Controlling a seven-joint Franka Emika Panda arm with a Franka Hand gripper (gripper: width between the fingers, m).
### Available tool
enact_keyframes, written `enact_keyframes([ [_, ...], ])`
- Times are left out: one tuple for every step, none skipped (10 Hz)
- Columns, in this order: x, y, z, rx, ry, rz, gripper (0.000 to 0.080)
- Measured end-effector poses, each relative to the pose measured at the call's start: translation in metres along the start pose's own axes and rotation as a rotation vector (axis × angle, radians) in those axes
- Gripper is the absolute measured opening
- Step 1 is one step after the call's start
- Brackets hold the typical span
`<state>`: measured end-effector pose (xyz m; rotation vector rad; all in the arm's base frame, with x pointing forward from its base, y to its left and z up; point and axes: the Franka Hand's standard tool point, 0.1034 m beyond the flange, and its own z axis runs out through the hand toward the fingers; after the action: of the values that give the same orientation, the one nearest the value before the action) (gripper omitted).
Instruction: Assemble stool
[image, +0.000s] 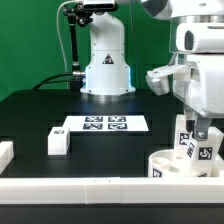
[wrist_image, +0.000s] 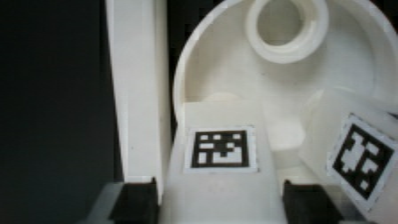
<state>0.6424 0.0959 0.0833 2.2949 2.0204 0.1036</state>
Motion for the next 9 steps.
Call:
enact_keyframes([
  [-0.0004, -0.0001, 0.0000, 0.002, 0.000, 0.089, 0.0334],
  [-0.0014, -0.0002, -0.0001, 0.007, -0.003, 0.173, 0.0334],
  [-0.0017, -0.0002, -0.0002, 0.010, 0.002, 0.289, 0.0335],
  [-0.0029, 0.0004, -0.0003, 0.015, 0.011, 0.380, 0.0335],
  [-0.0052, 0.0018, -0.0005, 0.018, 0.026, 0.454, 0.0335],
  [-0.0062, 0.0030, -0.0003, 0.019, 0.040, 0.562, 0.0335],
  [-0.0063, 0.0031, -0.0004, 0.023, 0.044, 0.650, 0.0335],
  [-0.0064, 0.0032, -0.0004, 0.026, 0.045, 0.715, 0.0335],
  [-0.0062, 0.0032, -0.0005, 0.034, 0.052, 0.819, 0.0335],
])
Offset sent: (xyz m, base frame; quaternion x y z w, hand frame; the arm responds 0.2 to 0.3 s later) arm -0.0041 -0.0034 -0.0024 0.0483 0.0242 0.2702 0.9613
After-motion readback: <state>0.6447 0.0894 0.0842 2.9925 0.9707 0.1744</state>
